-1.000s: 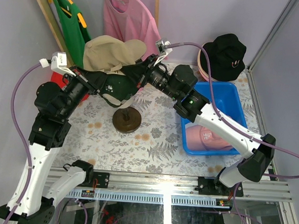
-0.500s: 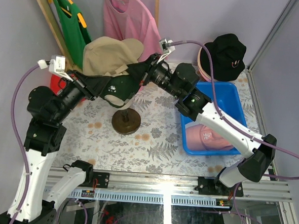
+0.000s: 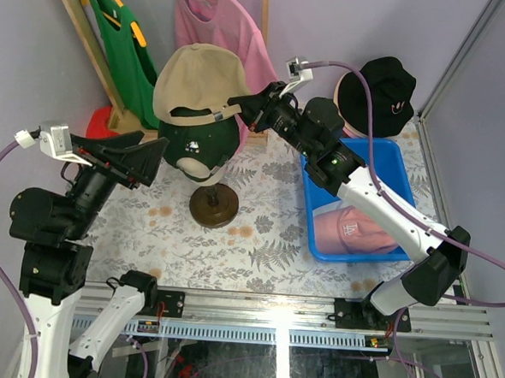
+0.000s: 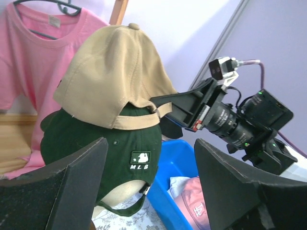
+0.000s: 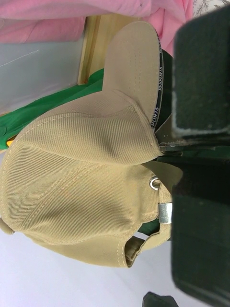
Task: Stack the hats
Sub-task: Stack the hat on the hat.
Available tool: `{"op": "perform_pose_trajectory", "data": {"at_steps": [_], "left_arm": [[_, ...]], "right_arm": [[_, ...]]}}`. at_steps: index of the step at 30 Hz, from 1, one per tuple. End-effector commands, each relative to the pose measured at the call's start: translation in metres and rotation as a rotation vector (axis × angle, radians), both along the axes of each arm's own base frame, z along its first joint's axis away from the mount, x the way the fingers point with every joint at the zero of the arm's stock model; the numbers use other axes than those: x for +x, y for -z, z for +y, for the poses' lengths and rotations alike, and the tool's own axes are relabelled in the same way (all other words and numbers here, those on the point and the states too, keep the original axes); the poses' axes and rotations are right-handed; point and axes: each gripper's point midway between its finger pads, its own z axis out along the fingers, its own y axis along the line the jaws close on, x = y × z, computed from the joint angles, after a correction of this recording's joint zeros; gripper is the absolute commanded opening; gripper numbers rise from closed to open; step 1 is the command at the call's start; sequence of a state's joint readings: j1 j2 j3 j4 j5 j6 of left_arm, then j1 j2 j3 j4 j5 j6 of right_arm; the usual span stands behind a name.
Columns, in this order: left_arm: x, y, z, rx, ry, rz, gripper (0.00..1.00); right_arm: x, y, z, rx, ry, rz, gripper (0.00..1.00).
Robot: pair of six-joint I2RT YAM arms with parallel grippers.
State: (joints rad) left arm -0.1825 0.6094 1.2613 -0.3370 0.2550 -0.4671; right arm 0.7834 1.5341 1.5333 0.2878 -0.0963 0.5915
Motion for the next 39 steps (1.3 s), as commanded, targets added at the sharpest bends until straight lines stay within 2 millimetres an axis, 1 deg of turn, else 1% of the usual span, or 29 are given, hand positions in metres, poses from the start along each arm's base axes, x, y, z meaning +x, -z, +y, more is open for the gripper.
{"op": "perform_pose_trajectory", "data": {"at_steps": [1,6,10,18,20,22,26,29,35,39], "left_arm": [[0.014,0.01,0.013,-0.038,-0.087,0.028,0.72],[0.034,0.02,0.027,-0.128,-0.174,0.068,0.72],[0.049,0.023,0.028,-0.201,-0.187,0.075,0.72],[0.07,0.007,0.026,-0.289,-0.175,0.014,0.73],[0.073,0.005,0.025,-0.298,-0.17,0.0,0.72],[0.076,0.007,0.024,-0.298,-0.166,0.002,0.72],[0.079,0.015,0.022,-0.291,-0.159,0.006,0.65],[0.08,0.022,0.022,-0.288,-0.161,0.011,0.63],[0.085,0.027,0.024,-0.288,-0.178,0.008,0.57],[0.09,0.03,0.022,-0.286,-0.171,0.015,0.51]], "right_arm": [[-0.02,-0.045,-0.009,0.085,-0.044,-0.104,0.0],[-0.03,-0.051,-0.01,0.1,-0.076,-0.119,0.0],[-0.039,-0.053,-0.01,0.101,-0.099,-0.124,0.0],[-0.056,-0.05,-0.005,0.083,-0.134,-0.13,0.0],[-0.058,-0.048,-0.005,0.077,-0.138,-0.126,0.0],[-0.059,-0.044,-0.005,0.074,-0.141,-0.12,0.0],[-0.064,-0.037,-0.002,0.067,-0.166,-0.106,0.01],[-0.066,-0.03,0.0,0.056,-0.172,-0.095,0.02],[-0.071,-0.02,0.001,0.044,-0.195,-0.076,0.05],[-0.074,-0.018,0.002,0.032,-0.212,-0.072,0.07]]}}
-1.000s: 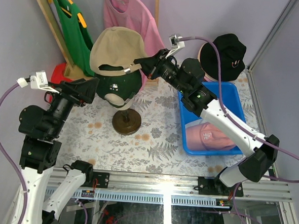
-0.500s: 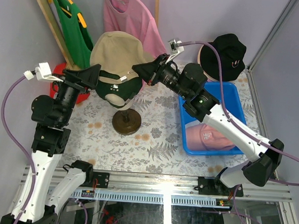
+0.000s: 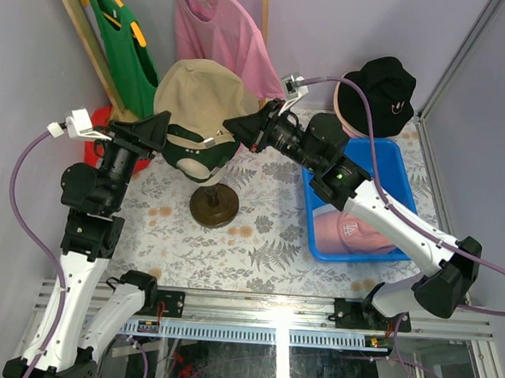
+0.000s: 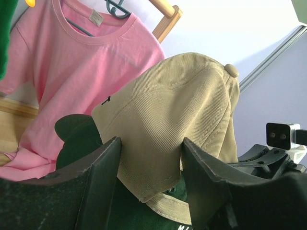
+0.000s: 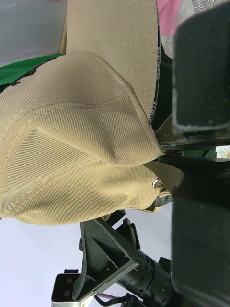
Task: Stack the hats
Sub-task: Stack the hat on the hat.
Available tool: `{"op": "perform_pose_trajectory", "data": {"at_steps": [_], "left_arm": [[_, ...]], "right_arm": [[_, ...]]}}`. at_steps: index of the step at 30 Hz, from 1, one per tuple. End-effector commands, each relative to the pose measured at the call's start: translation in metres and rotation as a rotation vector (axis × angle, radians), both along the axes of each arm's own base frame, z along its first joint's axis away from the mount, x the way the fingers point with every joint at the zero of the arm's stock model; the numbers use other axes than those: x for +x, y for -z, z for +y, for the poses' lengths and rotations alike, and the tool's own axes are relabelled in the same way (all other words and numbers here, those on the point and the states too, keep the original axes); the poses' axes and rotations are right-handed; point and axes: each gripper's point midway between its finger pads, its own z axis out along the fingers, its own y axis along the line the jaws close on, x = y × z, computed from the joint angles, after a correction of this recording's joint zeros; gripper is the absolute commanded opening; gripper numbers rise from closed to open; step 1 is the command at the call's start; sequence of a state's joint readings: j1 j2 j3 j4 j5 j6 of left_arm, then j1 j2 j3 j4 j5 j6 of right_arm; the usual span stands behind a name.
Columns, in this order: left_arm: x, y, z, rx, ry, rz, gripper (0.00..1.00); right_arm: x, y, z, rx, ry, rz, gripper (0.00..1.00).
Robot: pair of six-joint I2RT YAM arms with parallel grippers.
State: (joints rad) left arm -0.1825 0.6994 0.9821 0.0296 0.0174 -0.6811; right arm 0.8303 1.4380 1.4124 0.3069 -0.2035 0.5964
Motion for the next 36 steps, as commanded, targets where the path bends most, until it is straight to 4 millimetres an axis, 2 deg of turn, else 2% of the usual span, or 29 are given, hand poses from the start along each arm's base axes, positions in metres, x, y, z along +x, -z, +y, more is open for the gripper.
{"op": "perform_pose_trajectory", "data": {"at_steps": [1,6,8,15,19,26,36], "left_arm": [[0.003,-0.012,0.003,-0.014,-0.017,-0.064,0.48],[0.004,-0.004,0.001,-0.006,-0.008,-0.046,0.18],[0.001,-0.002,0.003,-0.006,-0.013,-0.042,0.13],[-0.011,0.007,0.008,0.008,-0.035,-0.007,0.11],[-0.019,0.005,0.007,-0.001,-0.02,-0.005,0.11],[-0.028,0.003,-0.004,0.017,0.053,0.036,0.11],[-0.029,0.032,-0.012,0.036,0.099,0.137,0.08]], "right_arm": [[-0.022,-0.028,-0.003,0.047,-0.062,-0.059,0.08],[-0.021,-0.025,-0.002,0.025,-0.059,-0.058,0.14],[-0.02,-0.025,-0.004,0.021,-0.05,-0.061,0.17],[-0.019,-0.026,-0.009,0.004,-0.027,-0.07,0.31],[-0.02,-0.024,-0.012,0.002,-0.019,-0.066,0.37],[-0.025,-0.021,-0.015,0.007,-0.028,-0.058,0.42],[-0.029,0.003,-0.015,-0.01,-0.043,-0.006,0.44]]}}
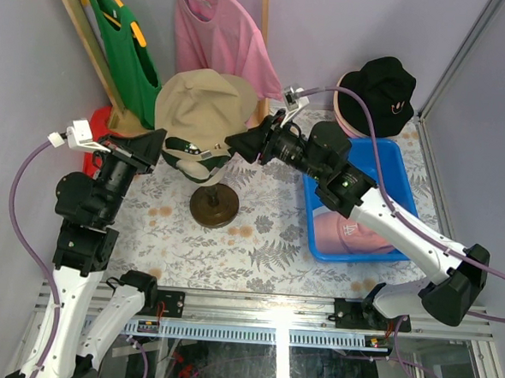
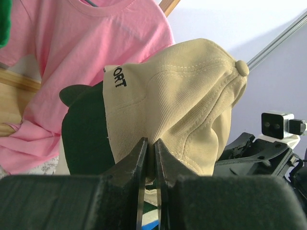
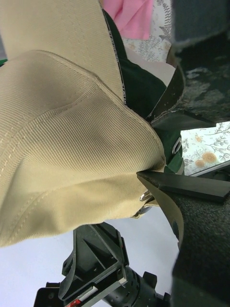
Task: Stack the hats
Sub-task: Stack the hat on the hat.
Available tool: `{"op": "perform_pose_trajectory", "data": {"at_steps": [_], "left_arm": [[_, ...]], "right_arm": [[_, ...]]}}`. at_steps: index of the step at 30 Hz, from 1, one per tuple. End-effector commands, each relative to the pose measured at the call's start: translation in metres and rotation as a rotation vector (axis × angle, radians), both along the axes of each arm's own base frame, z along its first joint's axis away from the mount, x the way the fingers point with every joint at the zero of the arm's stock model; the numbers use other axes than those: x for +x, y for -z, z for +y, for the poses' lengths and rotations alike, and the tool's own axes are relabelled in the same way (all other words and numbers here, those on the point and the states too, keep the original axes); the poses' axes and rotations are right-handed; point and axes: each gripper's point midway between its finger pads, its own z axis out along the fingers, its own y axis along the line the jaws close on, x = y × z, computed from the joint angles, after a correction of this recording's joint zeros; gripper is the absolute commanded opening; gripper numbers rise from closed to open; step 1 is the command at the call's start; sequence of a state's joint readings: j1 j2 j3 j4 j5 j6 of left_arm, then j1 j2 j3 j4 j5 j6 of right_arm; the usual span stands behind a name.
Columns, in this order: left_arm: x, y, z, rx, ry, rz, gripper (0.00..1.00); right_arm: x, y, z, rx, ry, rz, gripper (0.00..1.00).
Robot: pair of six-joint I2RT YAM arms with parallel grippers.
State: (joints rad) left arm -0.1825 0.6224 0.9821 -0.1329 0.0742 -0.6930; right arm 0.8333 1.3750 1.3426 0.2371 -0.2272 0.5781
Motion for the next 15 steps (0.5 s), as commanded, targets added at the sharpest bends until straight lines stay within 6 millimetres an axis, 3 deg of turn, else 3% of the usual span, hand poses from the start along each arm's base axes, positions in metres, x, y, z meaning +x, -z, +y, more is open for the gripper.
{"op": "perform_pose_trajectory", "data": {"at_steps": [1,12,15], "left_arm": [[-0.006,0.015,-0.006,0.016,0.041,0.064,0.08],[-0.003,0.06,0.013,0.015,-0.069,0.248,0.03],[0.002,0.064,0.016,0.006,-0.09,0.273,0.04]], "right_arm": [[-0.014,-0.017,-0.006,0.054,-0.018,-0.031,0.44],[-0.01,0.0,-0.002,0.019,-0.018,-0.002,0.45],[-0.009,-0.001,0.0,0.015,-0.023,-0.002,0.51]]}}
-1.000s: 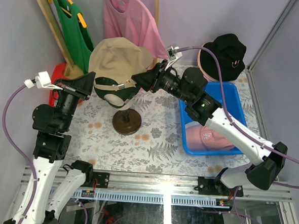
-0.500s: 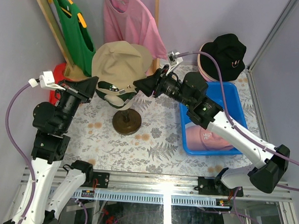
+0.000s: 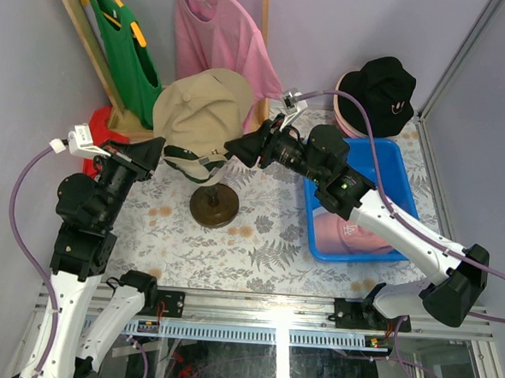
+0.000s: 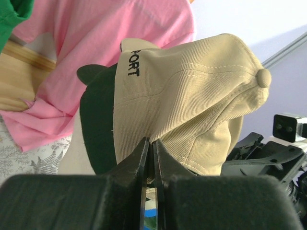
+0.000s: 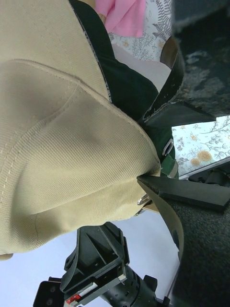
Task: Stack the hats
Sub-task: Stack the hat on the hat.
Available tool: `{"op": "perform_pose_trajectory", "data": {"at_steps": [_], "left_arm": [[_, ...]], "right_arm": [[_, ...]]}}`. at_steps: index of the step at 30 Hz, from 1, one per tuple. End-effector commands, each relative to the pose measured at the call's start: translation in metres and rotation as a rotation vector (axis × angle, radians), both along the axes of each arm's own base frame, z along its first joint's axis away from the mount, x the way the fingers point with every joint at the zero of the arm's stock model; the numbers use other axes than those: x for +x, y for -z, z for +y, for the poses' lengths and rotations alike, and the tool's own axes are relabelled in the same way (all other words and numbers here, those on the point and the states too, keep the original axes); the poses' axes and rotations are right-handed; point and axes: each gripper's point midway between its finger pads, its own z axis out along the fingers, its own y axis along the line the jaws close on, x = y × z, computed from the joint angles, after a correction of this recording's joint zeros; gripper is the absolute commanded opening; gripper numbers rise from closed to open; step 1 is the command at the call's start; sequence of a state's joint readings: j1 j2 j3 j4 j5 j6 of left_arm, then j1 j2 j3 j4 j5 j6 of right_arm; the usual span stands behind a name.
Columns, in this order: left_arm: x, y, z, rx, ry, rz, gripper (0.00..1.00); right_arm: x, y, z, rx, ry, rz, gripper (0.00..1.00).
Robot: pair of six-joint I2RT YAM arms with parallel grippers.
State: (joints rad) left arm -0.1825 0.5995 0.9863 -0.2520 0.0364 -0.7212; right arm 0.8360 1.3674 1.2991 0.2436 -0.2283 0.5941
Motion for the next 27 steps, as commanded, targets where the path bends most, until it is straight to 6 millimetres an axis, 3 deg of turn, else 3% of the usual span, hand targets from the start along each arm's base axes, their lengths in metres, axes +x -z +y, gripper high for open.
{"op": "perform_pose_trajectory", "data": {"at_steps": [1,10,18,23,27], "left_arm": [[0.008,0.043,0.01,0.021,-0.064,0.179,0.05],[0.037,0.028,0.011,-0.034,-0.101,0.146,0.13],[0.037,0.032,0.015,-0.036,-0.125,0.145,0.17],[0.049,0.034,0.014,-0.01,-0.126,0.16,0.21],[0.057,0.031,0.017,-0.001,-0.15,0.154,0.27]], "right_arm": [[-0.007,-0.018,-0.001,0.03,-0.017,-0.038,0.53],[-0.013,-0.025,-0.011,0.027,-0.002,-0.059,0.68],[-0.018,-0.034,-0.037,0.026,0.072,-0.091,0.72],[-0.006,-0.047,-0.066,0.039,0.209,-0.095,0.74],[0.017,-0.053,-0.087,0.058,0.305,-0.068,0.75]]}}
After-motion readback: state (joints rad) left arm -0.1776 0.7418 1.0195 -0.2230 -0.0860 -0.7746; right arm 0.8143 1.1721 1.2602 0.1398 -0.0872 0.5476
